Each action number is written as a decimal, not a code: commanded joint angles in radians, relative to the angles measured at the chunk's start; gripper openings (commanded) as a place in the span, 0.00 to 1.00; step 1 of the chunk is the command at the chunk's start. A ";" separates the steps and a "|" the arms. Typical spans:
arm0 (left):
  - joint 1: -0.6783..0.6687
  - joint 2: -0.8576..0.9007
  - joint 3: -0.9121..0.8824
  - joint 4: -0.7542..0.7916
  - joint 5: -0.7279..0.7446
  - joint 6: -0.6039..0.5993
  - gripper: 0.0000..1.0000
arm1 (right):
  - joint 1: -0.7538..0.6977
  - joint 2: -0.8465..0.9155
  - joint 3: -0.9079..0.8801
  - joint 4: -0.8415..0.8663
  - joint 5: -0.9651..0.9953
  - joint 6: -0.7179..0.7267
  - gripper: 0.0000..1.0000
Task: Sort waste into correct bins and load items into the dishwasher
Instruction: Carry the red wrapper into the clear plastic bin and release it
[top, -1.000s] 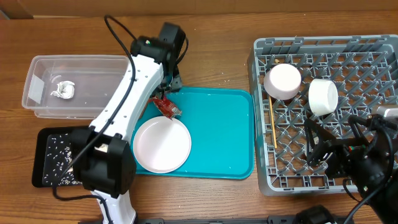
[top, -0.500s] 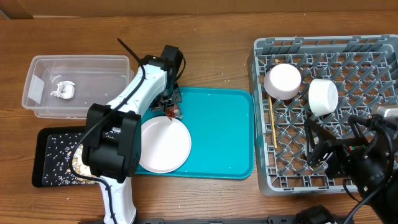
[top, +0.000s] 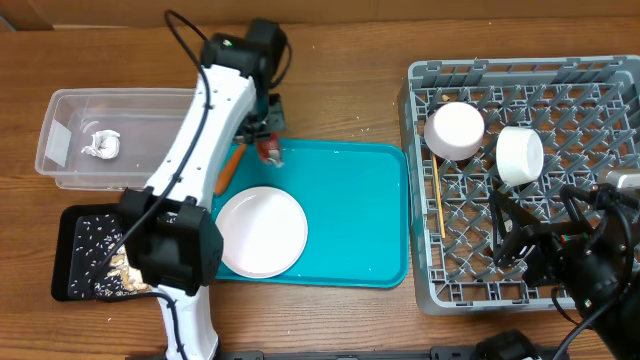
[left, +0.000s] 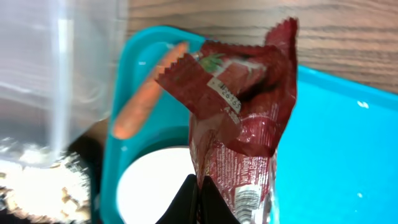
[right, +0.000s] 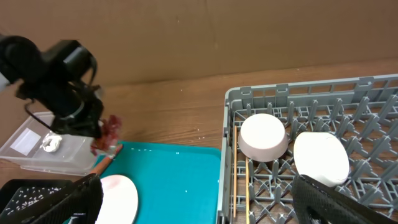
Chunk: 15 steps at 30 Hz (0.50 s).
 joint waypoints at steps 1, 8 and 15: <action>0.109 -0.025 0.020 -0.046 -0.069 -0.062 0.04 | 0.000 -0.001 0.002 0.002 0.010 0.001 1.00; 0.301 -0.025 0.019 -0.007 -0.044 -0.071 0.04 | 0.000 -0.001 0.002 0.002 0.010 0.001 1.00; 0.314 -0.025 0.036 0.000 -0.024 0.098 0.37 | 0.000 -0.001 0.002 0.002 0.009 0.001 1.00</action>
